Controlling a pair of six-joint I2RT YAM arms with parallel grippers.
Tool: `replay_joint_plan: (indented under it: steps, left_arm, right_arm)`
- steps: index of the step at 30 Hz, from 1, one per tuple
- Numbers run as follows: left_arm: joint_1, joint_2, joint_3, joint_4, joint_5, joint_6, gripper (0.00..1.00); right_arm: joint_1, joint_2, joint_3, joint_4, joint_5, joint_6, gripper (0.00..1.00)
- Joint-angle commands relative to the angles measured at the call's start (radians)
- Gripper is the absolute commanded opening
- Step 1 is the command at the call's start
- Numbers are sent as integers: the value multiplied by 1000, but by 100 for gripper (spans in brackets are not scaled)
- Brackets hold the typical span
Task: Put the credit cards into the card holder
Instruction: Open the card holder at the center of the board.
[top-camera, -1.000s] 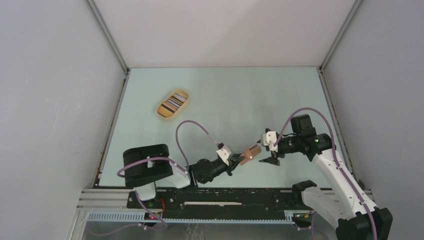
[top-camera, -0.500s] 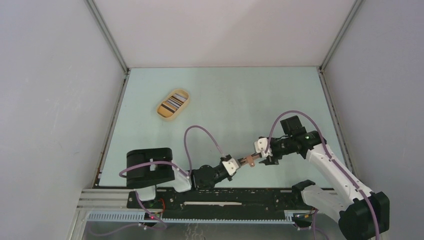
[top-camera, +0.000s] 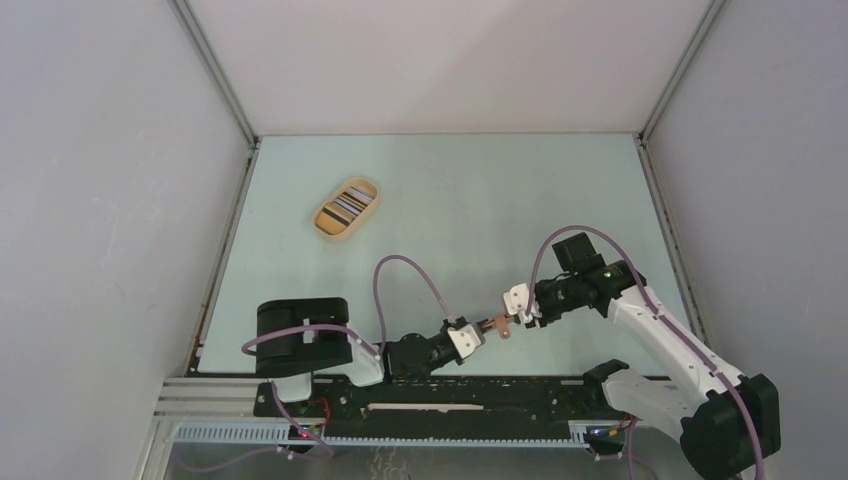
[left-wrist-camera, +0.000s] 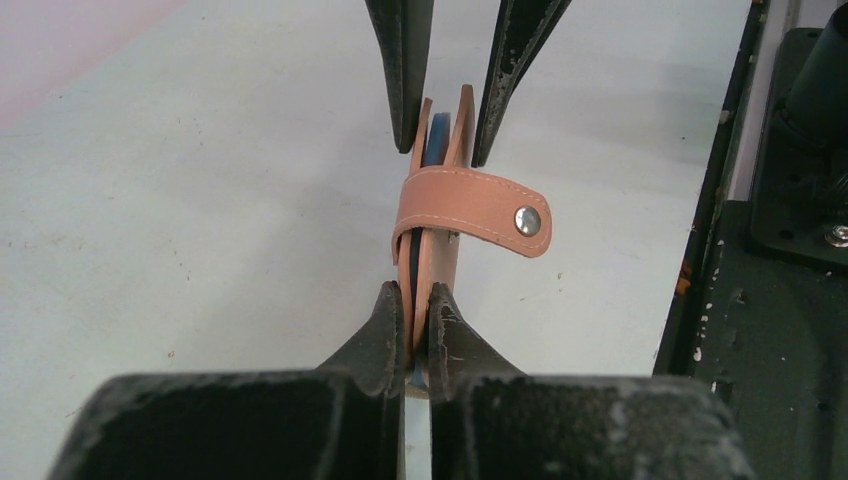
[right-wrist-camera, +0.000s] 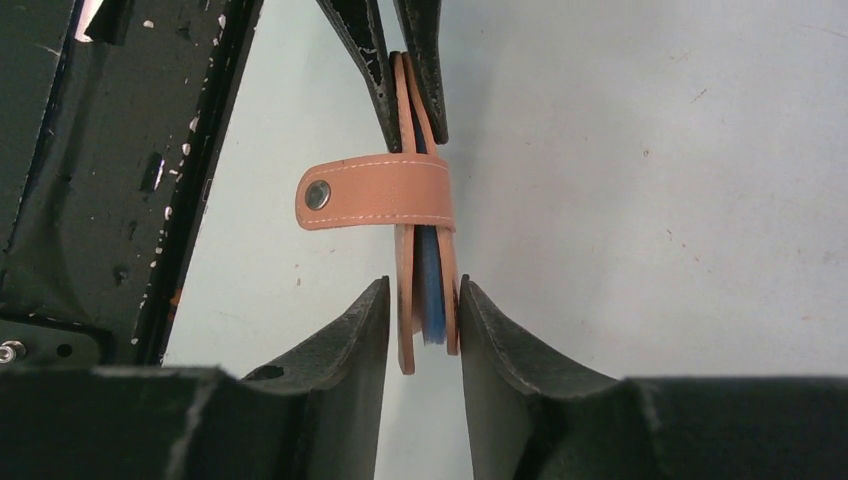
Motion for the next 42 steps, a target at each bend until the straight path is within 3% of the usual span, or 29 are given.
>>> replay_joint_plan:
  steps: [1, 6, 10, 20, 26, 29, 35, 42]
  left_arm:
    - [-7, 5, 26, 92, -13, 24, 0]
    - [-9, 10, 7, 149, 10, 13, 5]
    - [-9, -4, -8, 158, 16, 3, 24]
    - [-49, -105, -88, 160, -21, 71, 77]
    - [-102, -149, -127, 160, -39, 207, 98]
    - [-146, -124, -110, 159, -62, 331, 100]
    - [-229, 39, 40, 160, -252, 617, 100]
    - [-233, 105, 134, 160, -301, 694, 99]
  right_arm:
    - [13, 1, 2, -23, -1, -58, 37]
    - [17, 14, 23, -53, -12, -72, 21]
    - [16, 29, 48, -83, -30, -75, 0]
    - [-16, 30, 74, -136, -80, -91, 0]
    - [-26, 22, 75, -147, -91, -104, 0]
    - [-26, 27, 82, -155, -99, -104, 0]
    - [-29, 33, 83, -162, -110, -107, 0]
    - [-28, 41, 83, -168, -116, -112, 0]
